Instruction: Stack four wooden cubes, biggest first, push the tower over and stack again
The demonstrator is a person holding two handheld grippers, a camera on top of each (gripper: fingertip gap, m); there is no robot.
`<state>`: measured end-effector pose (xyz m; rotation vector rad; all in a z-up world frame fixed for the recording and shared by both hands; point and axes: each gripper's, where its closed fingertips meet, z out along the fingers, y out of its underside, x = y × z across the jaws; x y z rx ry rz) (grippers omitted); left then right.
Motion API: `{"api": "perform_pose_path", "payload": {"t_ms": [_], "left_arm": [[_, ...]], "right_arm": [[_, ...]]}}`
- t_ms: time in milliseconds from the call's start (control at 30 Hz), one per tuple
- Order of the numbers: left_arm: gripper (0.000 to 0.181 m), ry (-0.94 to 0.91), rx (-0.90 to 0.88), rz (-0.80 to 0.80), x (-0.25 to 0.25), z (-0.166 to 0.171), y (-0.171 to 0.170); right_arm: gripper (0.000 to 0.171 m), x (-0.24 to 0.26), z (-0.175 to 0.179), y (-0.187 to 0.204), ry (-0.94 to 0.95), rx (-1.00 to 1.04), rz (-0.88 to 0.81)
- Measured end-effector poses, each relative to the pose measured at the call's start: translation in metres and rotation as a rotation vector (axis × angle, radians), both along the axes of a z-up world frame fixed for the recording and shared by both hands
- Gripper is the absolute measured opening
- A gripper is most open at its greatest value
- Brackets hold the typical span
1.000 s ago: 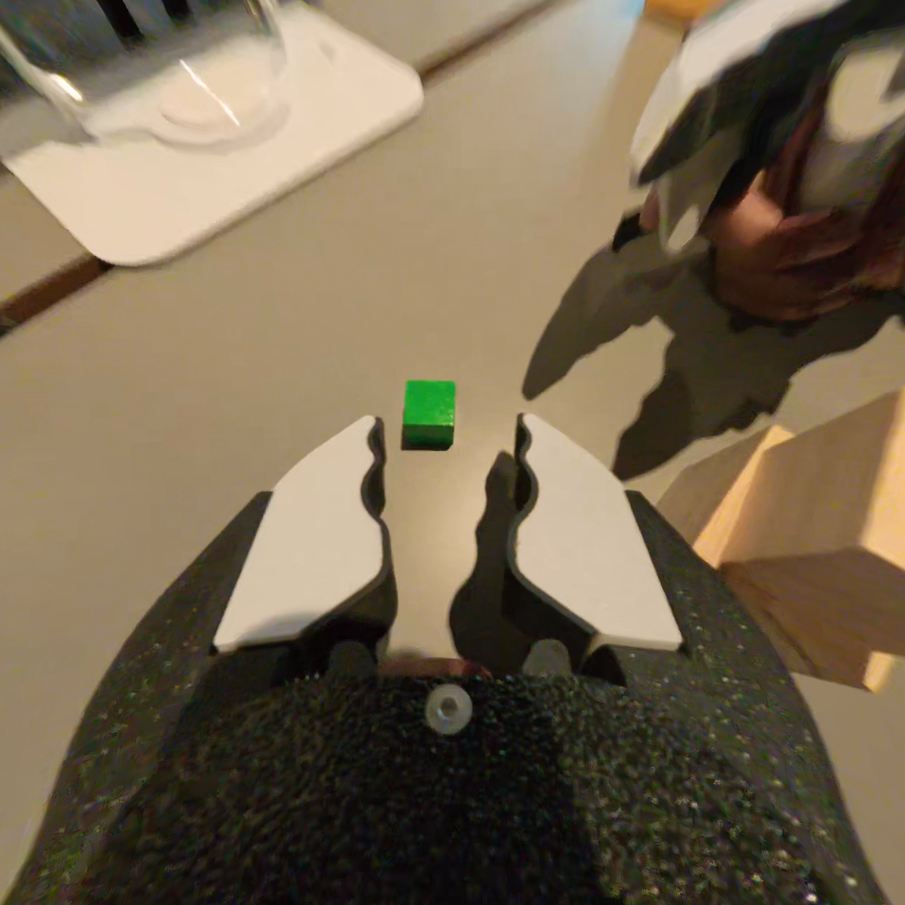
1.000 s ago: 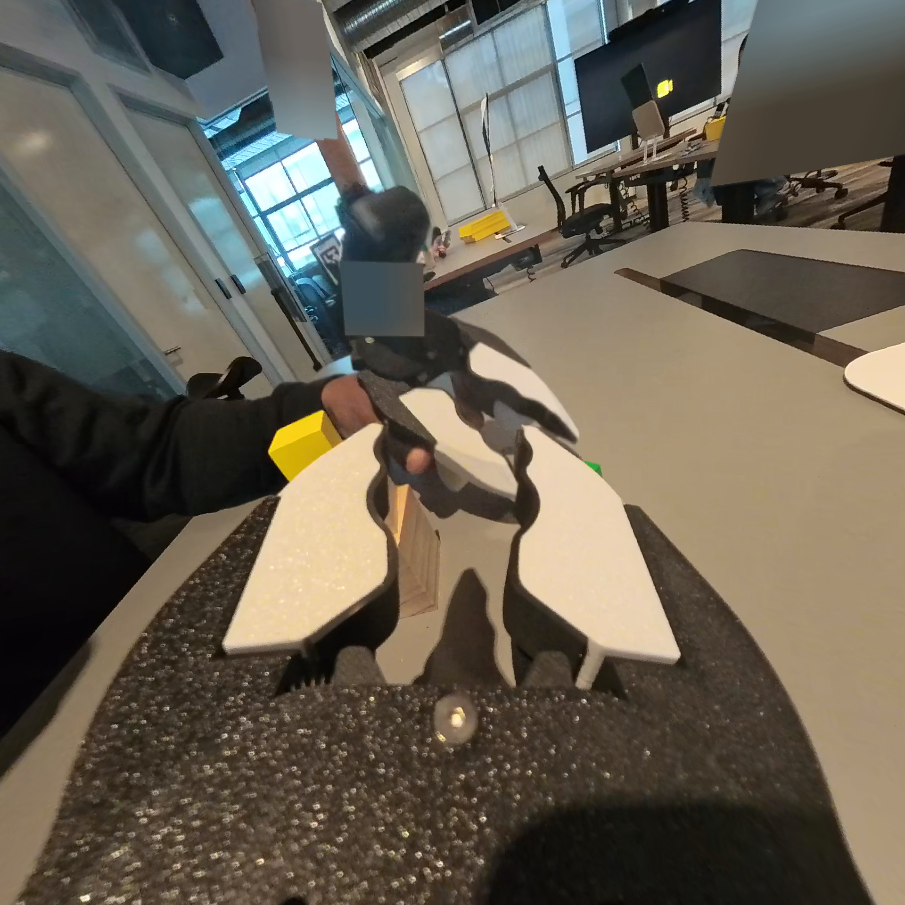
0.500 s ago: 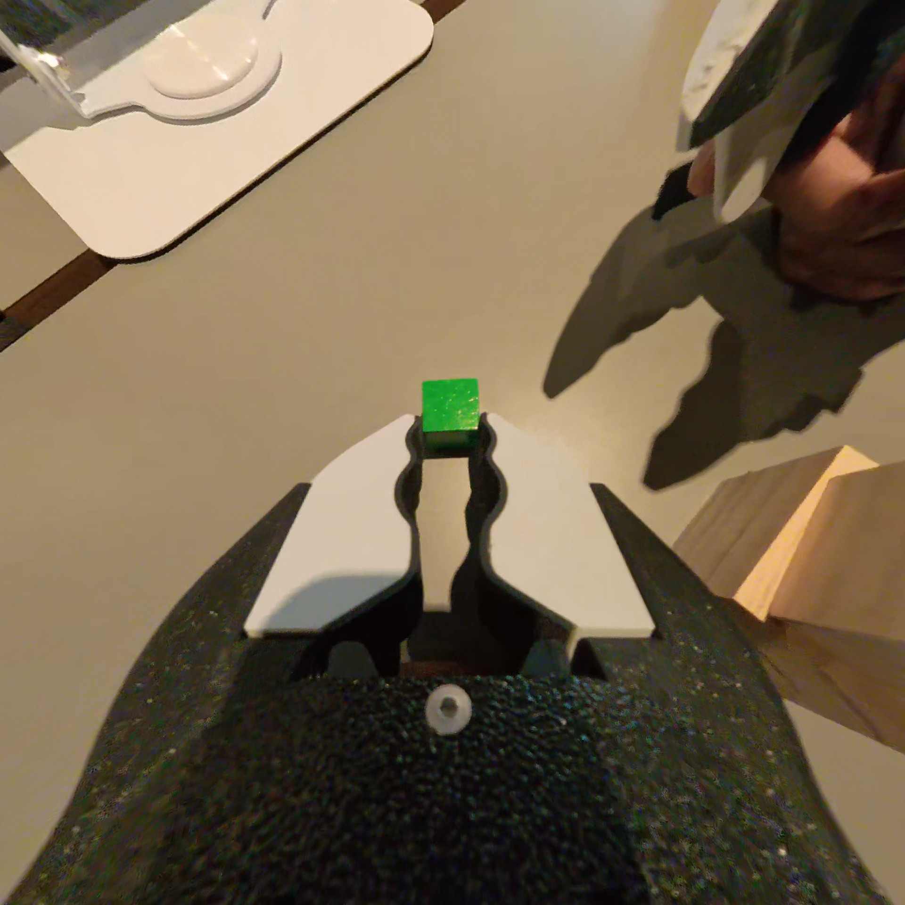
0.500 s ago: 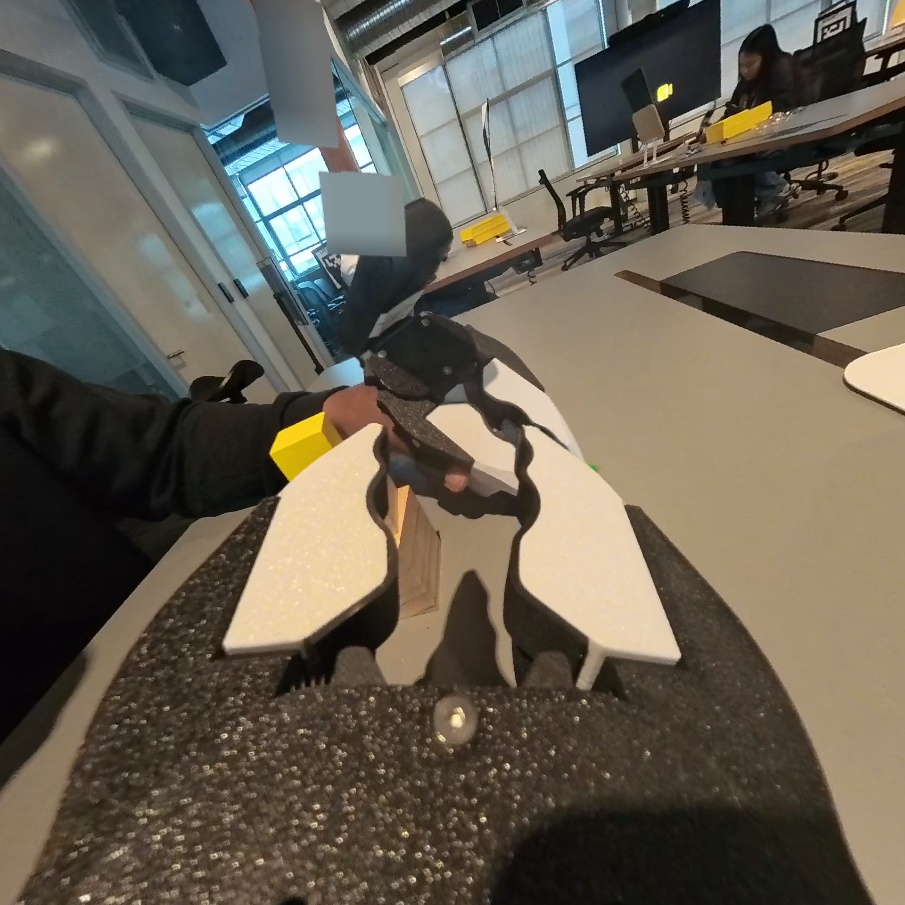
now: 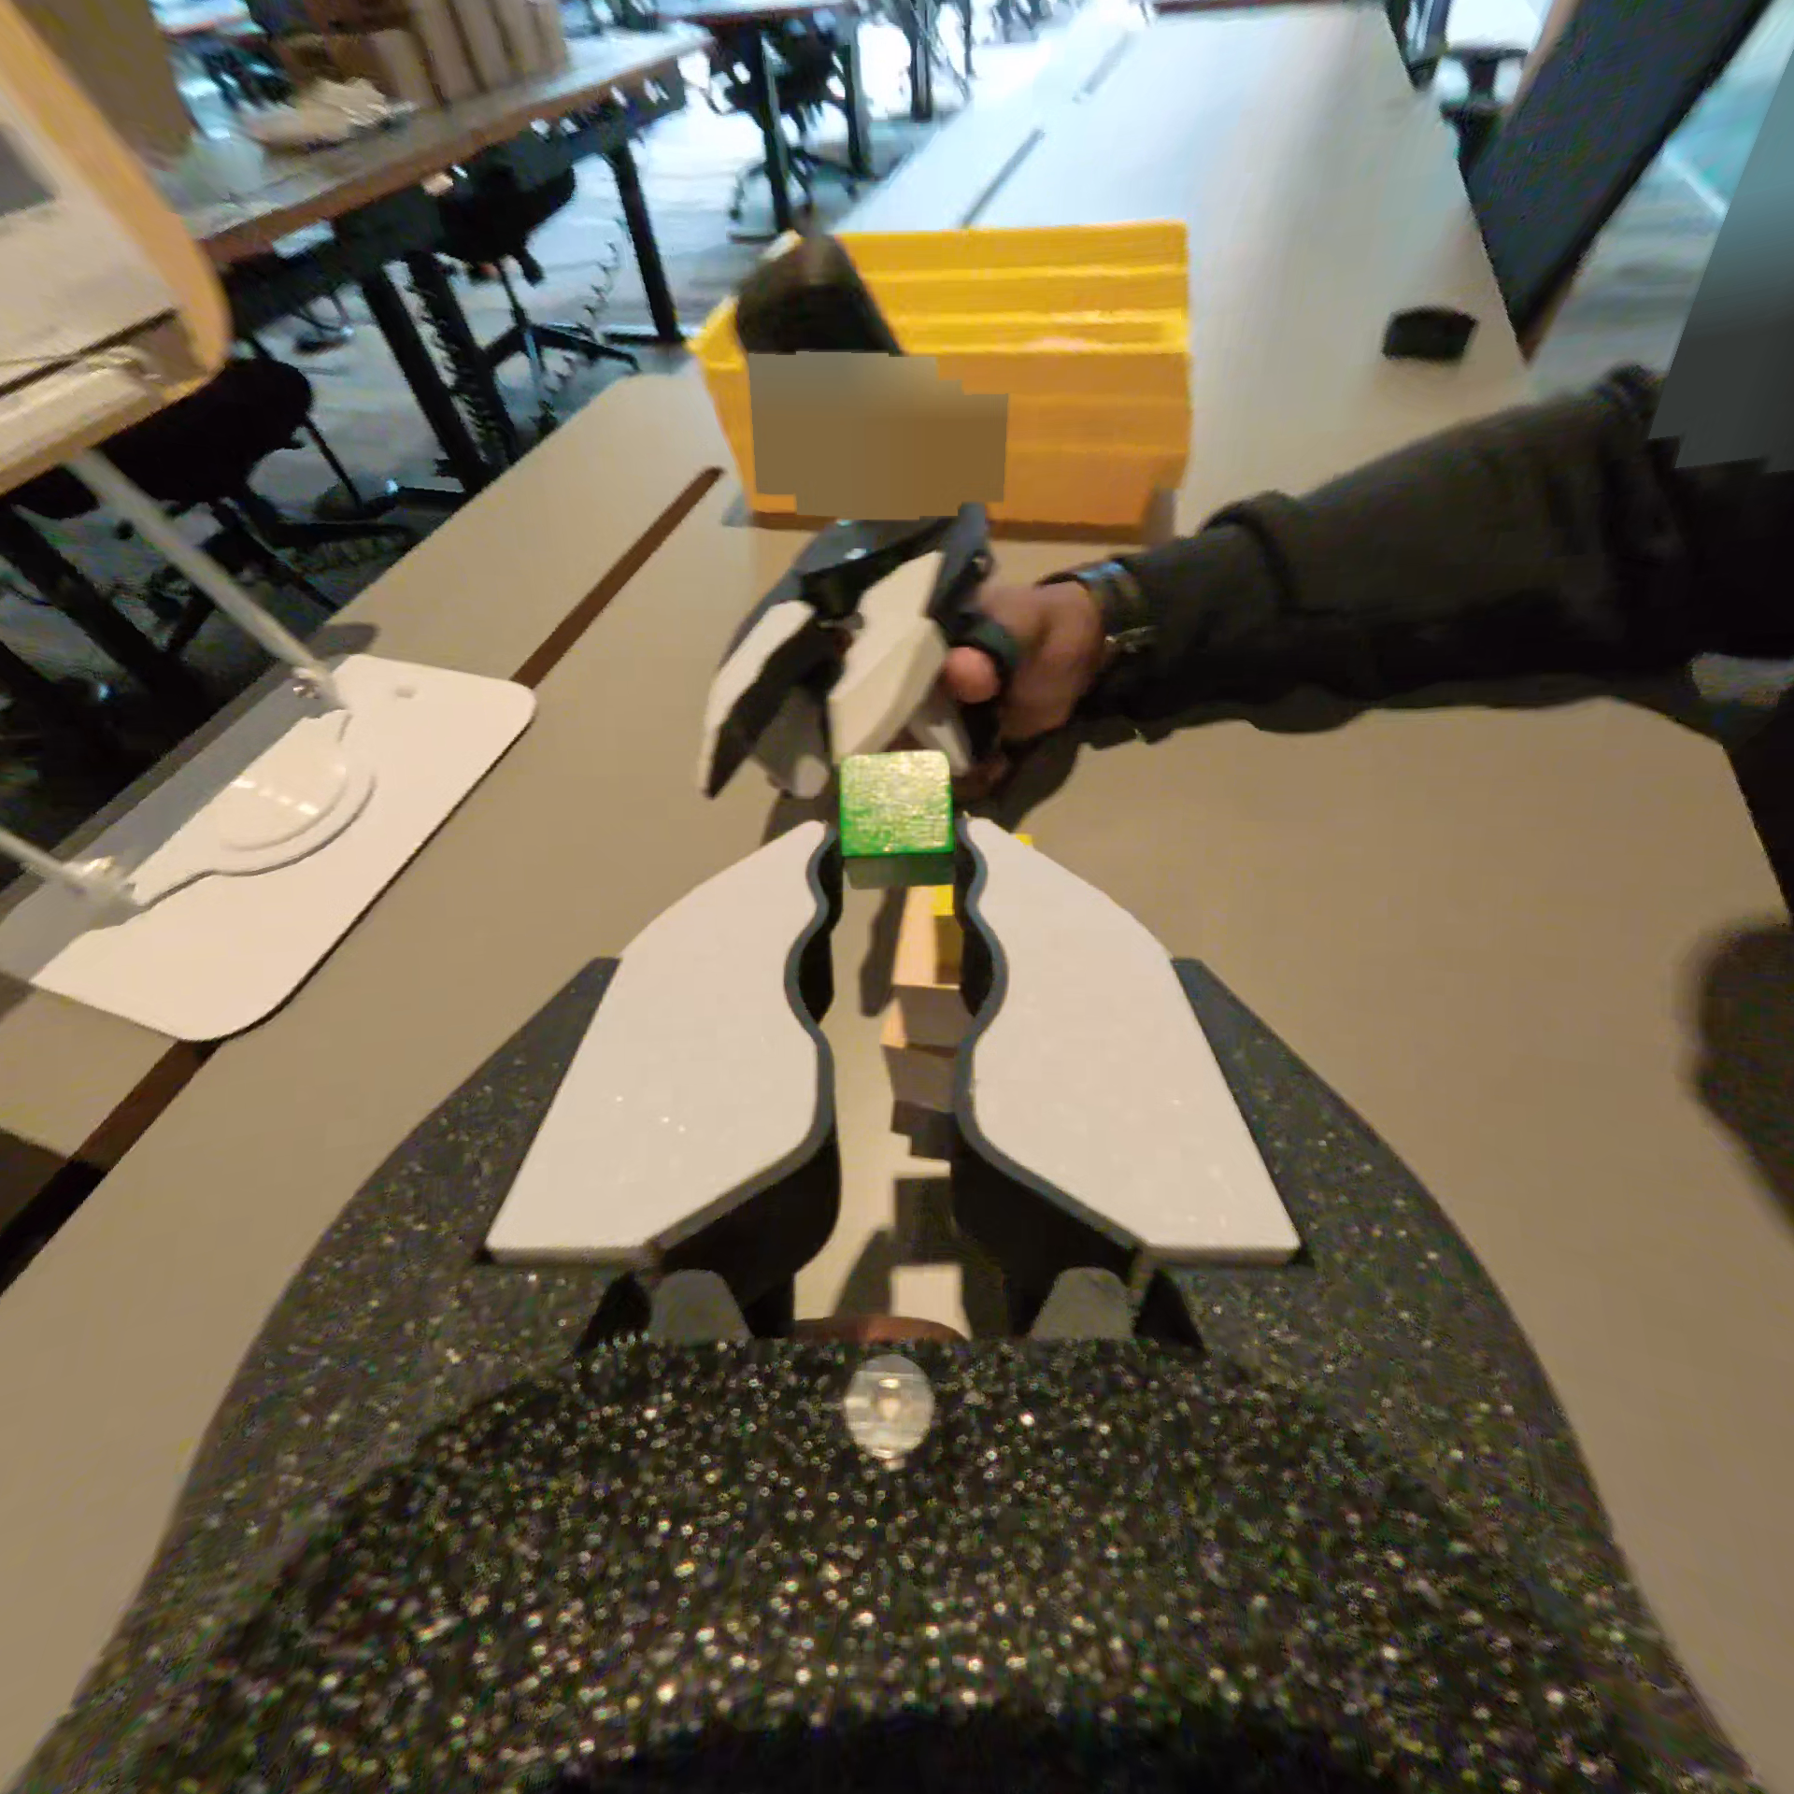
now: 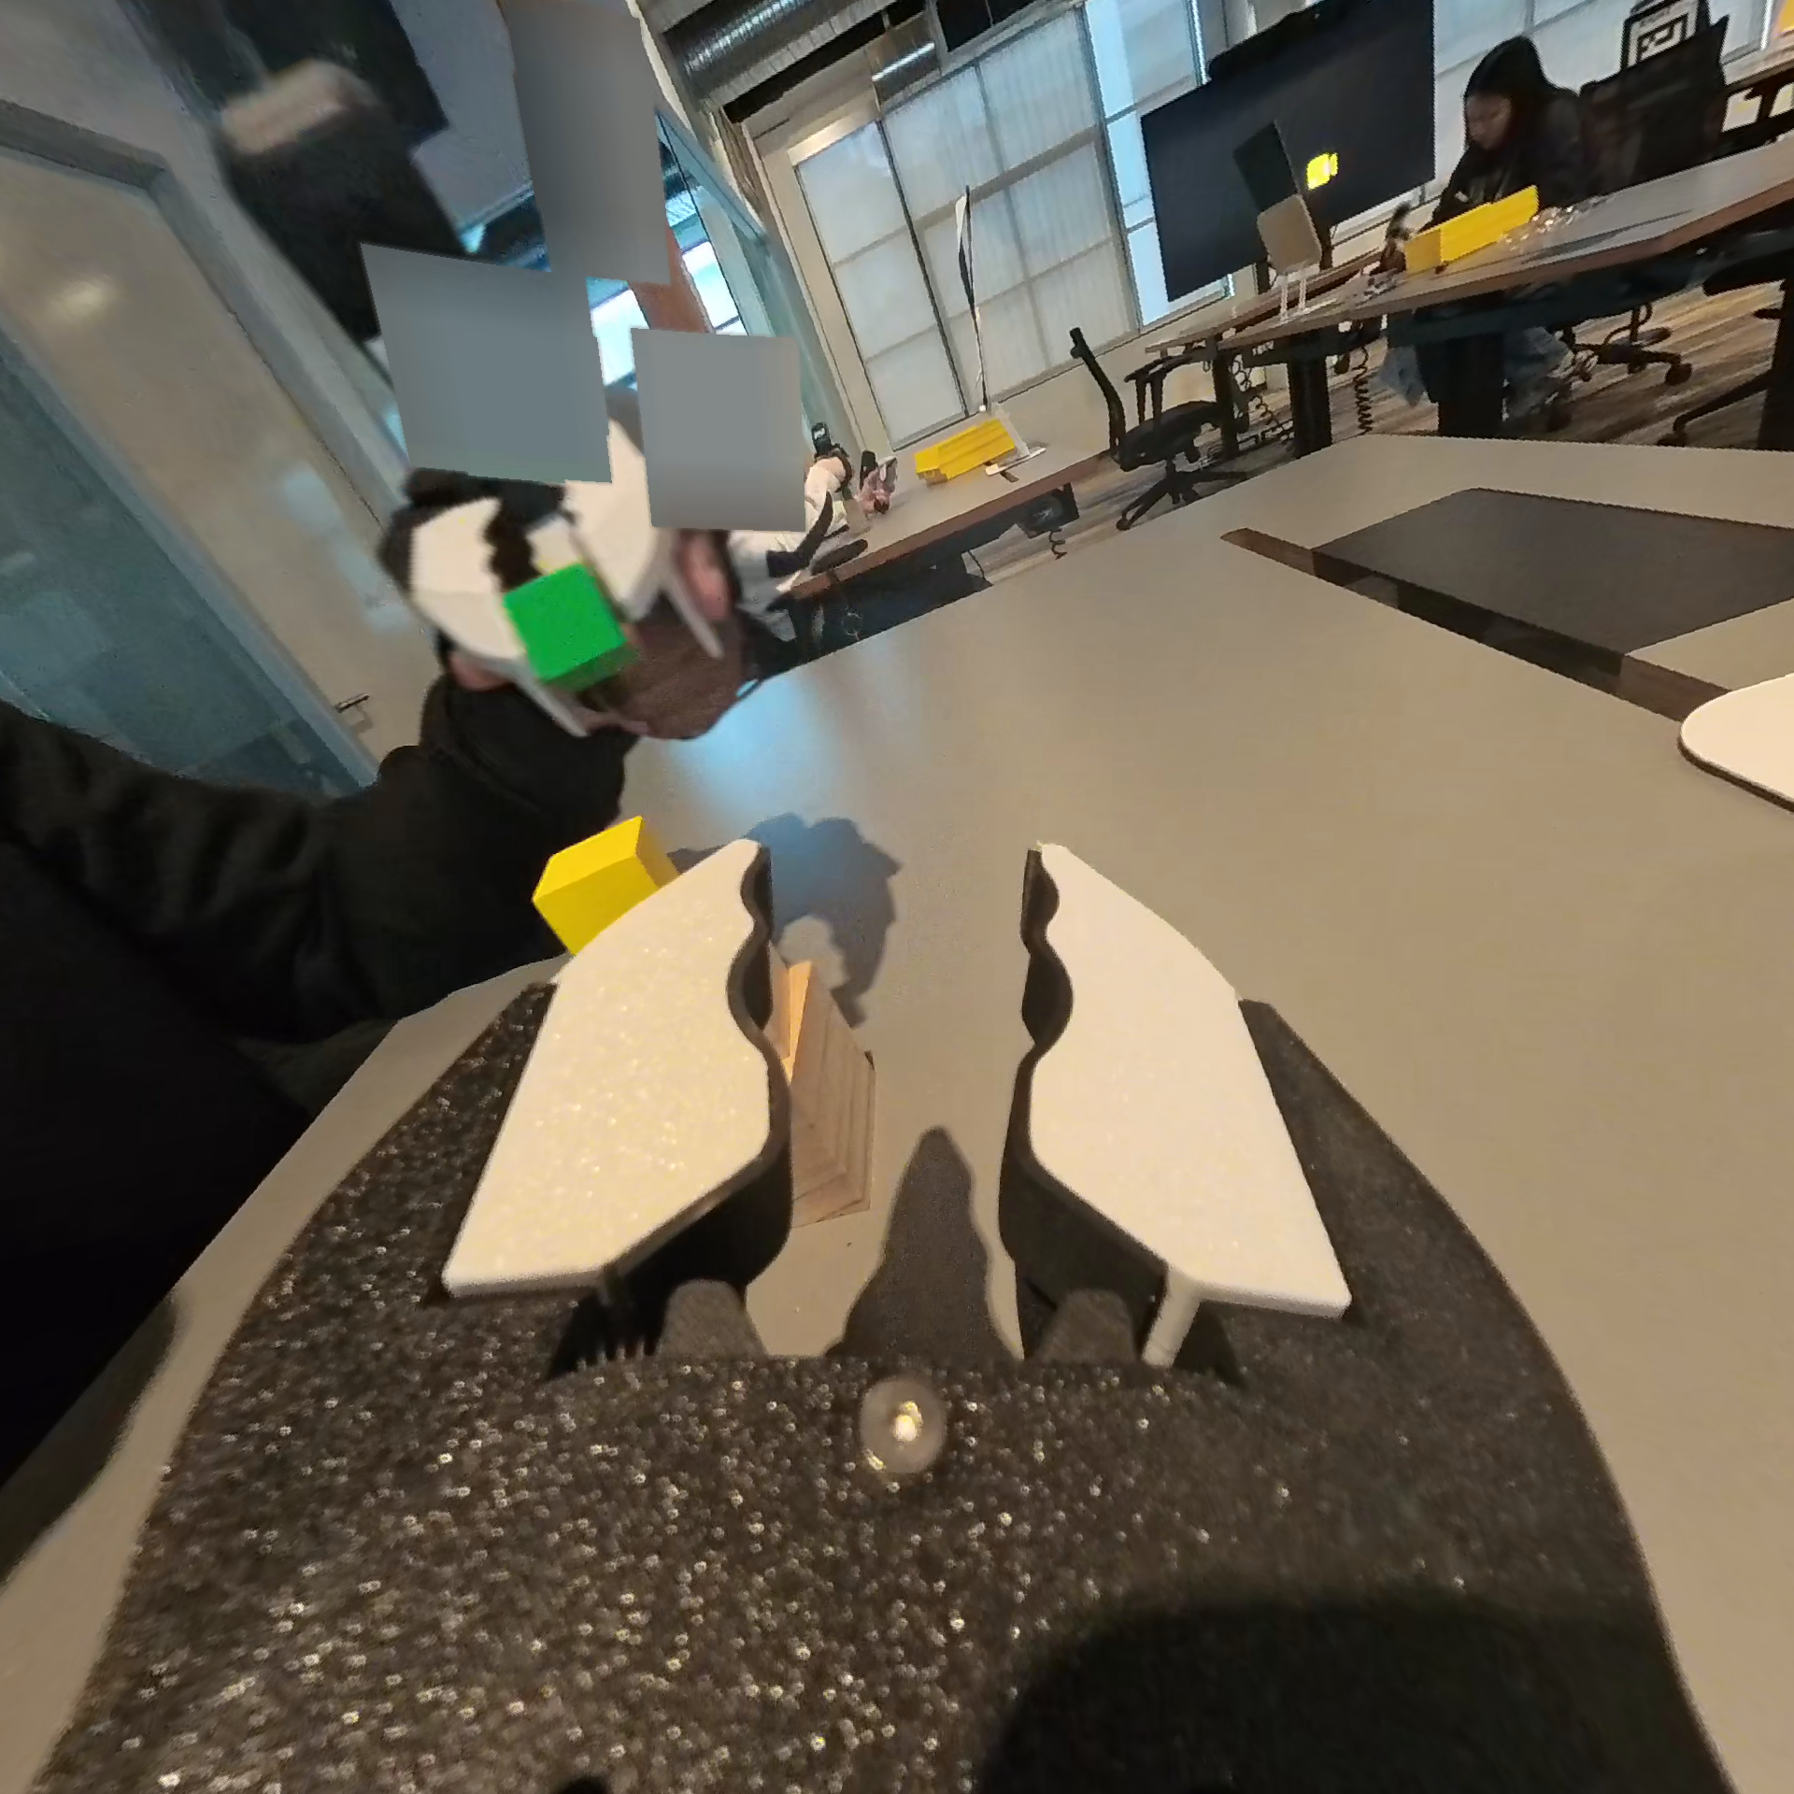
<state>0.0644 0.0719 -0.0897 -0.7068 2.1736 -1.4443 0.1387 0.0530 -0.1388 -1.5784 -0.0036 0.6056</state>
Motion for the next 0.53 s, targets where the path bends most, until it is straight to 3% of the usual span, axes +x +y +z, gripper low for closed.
{"api": "perform_pose_path", "payload": {"t_ms": [200,533], "left_arm": [[0.021,0.058,0.172,-0.028,-0.012,-0.015,-0.025],[0.021,0.078,0.23,-0.015,-0.007,-0.026,-0.025]], "right_arm": [[0.049,0.0,-0.001,0.001,0.002,-0.01,0.001],[0.049,-0.001,-0.003,0.004,0.003,-0.026,0.011]]}}
